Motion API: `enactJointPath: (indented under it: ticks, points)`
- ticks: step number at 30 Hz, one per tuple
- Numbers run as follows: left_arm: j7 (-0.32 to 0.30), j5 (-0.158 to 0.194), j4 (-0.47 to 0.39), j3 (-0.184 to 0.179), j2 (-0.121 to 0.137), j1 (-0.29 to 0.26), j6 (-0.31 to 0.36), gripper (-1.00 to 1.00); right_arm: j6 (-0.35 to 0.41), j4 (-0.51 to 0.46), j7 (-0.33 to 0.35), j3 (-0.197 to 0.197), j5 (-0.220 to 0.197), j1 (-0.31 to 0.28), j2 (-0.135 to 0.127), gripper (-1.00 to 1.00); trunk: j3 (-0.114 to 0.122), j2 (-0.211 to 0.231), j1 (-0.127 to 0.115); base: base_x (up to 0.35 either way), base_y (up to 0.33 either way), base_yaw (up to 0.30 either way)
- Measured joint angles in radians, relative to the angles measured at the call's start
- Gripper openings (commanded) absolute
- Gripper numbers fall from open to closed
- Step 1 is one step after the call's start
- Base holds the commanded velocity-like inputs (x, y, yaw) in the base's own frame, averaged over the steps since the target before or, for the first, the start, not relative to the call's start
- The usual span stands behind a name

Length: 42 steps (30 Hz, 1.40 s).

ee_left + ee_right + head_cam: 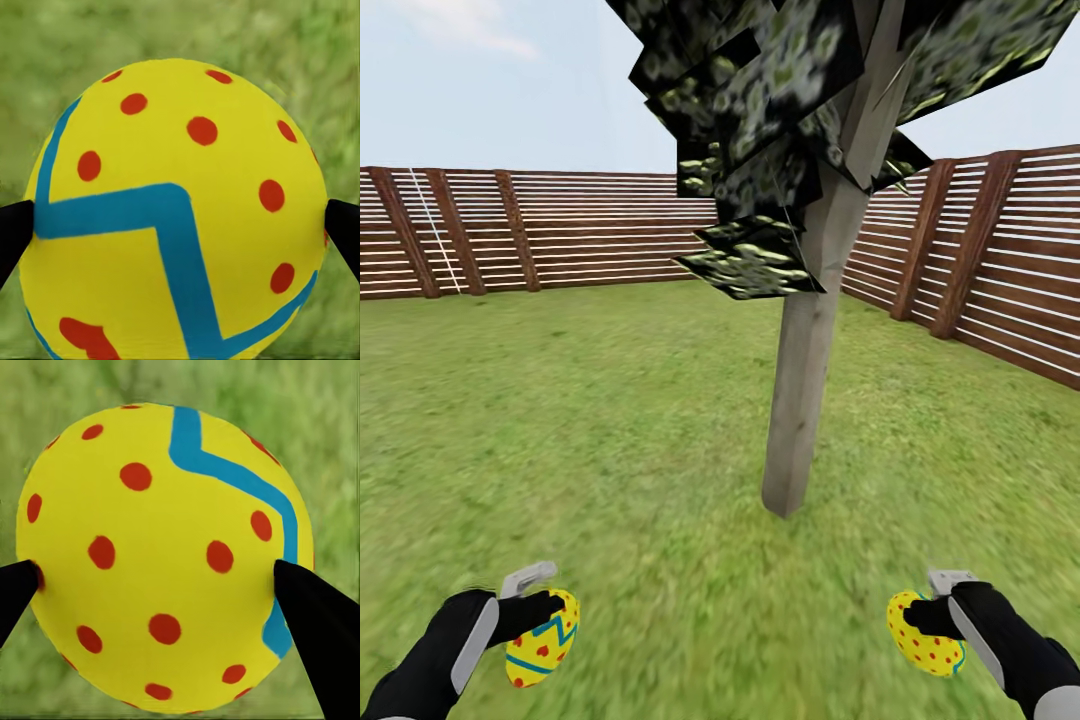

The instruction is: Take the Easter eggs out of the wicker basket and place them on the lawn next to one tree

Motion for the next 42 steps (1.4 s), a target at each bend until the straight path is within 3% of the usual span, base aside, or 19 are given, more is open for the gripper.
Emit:
enactJointPath:
  ticks: [5, 11, 12, 15, 17, 37, 42]
  points:
    - [0.001, -0.001, 0.029, -0.001, -0.028, 0.028, -0.029, -1.00, -0.006, 0.028, -0.013, -0.004, 0.005, 0.000, 0.022, -1.00, 0.000, 0.000, 0.000, 0.048, -0.247, 0.001]
    - [0.005, -0.004, 0.062, -0.013, -0.032, 0.063, -0.063, -1.00, -0.004, 0.062, -0.015, 0.006, 0.008, 0.000, 0.030, -1.00, 0.000, 0.000, 0.000, 0.031, -0.337, 0.272]
    - [0.004, -0.005, 0.088, -0.013, -0.032, 0.074, -0.075, -1.00, -0.004, 0.110, -0.015, 0.008, 0.009, 0.000, 0.032, -1.00, 0.000, 0.000, 0.000, 0.001, -0.339, 0.298]
    - [0.003, -0.002, 0.089, -0.014, -0.032, 0.074, -0.075, -1.00, -0.006, 0.113, -0.017, 0.068, 0.007, 0.000, 0.036, -1.00, 0.000, 0.000, 0.000, 0.000, -0.339, 0.299]
    - [0.001, -0.002, 0.087, -0.014, -0.032, 0.074, -0.075, -1.00, -0.007, 0.114, -0.018, 0.084, 0.007, 0.000, 0.038, -1.00, 0.000, 0.000, 0.000, 0.000, -0.339, 0.299]
    - [0.001, -0.002, 0.087, -0.030, -0.034, 0.074, -0.075, -1.00, -0.007, 0.115, -0.019, 0.088, 0.007, 0.000, 0.039, -1.00, 0.000, 0.000, 0.000, 0.000, -0.340, 0.299]
    - [0.001, -0.002, 0.089, -0.031, -0.034, 0.074, -0.075, -1.00, -0.006, 0.115, -0.016, 0.087, 0.006, 0.000, 0.039, -1.00, 0.000, 0.000, 0.000, 0.000, -0.340, 0.095]
